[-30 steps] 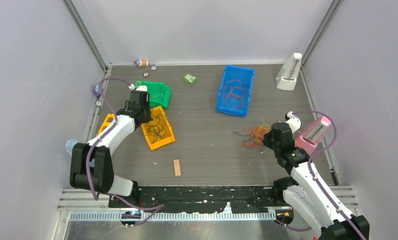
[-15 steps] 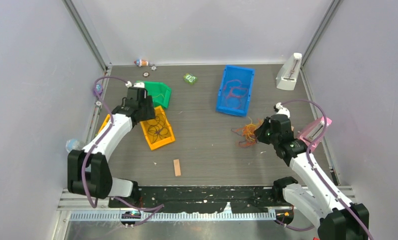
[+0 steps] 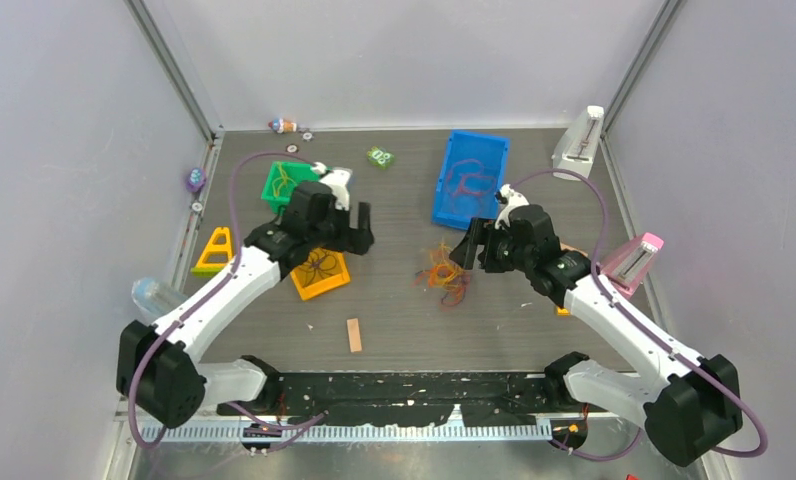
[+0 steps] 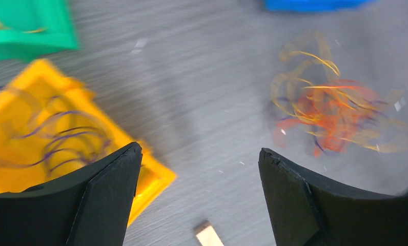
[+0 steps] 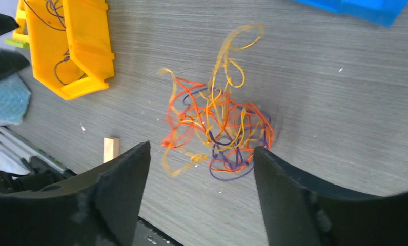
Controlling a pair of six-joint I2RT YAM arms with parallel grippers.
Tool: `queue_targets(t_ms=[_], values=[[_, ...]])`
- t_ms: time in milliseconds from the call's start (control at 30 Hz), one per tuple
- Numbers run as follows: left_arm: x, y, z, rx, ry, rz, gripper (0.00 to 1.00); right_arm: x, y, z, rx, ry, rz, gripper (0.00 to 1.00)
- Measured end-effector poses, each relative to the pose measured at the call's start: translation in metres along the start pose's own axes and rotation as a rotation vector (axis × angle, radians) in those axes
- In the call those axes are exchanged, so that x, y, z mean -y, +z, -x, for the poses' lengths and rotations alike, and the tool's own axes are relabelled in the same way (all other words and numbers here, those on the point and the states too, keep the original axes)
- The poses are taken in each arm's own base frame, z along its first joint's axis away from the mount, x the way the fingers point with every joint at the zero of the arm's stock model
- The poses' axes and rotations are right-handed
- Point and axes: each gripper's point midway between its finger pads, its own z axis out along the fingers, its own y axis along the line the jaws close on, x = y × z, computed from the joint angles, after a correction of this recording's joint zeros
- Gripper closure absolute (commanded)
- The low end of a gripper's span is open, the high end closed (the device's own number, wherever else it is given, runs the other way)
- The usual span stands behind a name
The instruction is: Untangle the cables
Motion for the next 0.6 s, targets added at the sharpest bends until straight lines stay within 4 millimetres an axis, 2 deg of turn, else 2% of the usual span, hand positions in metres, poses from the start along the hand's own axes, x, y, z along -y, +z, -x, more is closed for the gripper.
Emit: queue_targets(t_ms=[67,133,233,267,367,433,600], values=[[0.028,0.006,-0.010,-0.032,0.058,-0.092,0.14,-0.001,0.000,0.003,0.000,-0.008,-0.002,0.16],[0.054,0.014,-0.021,-0.064,0.107,-0.183,0.14,-0.001,-0.001,0.005,0.006,-0.021,-0.007,0.19],[0.077,0.021,-0.031,-0.088,0.140,-0.267,0.15,0.003,-0.006,0.005,0.011,-0.041,-0.022,0.28],[0.082,0.023,-0.033,-0.097,0.144,-0.284,0.16,0.004,-0.008,0.005,0.015,-0.047,-0.027,0.31],[0.095,0.032,-0.042,-0.130,0.153,-0.329,0.20,0.008,-0.010,0.003,0.022,-0.062,-0.040,0.46],[0.104,0.041,-0.047,-0.156,0.159,-0.355,0.23,0.013,-0.008,-0.003,0.013,-0.065,-0.050,0.51],[0.124,0.060,-0.058,-0.217,0.170,-0.404,0.24,0.027,0.006,-0.029,-0.063,-0.068,-0.066,0.50]])
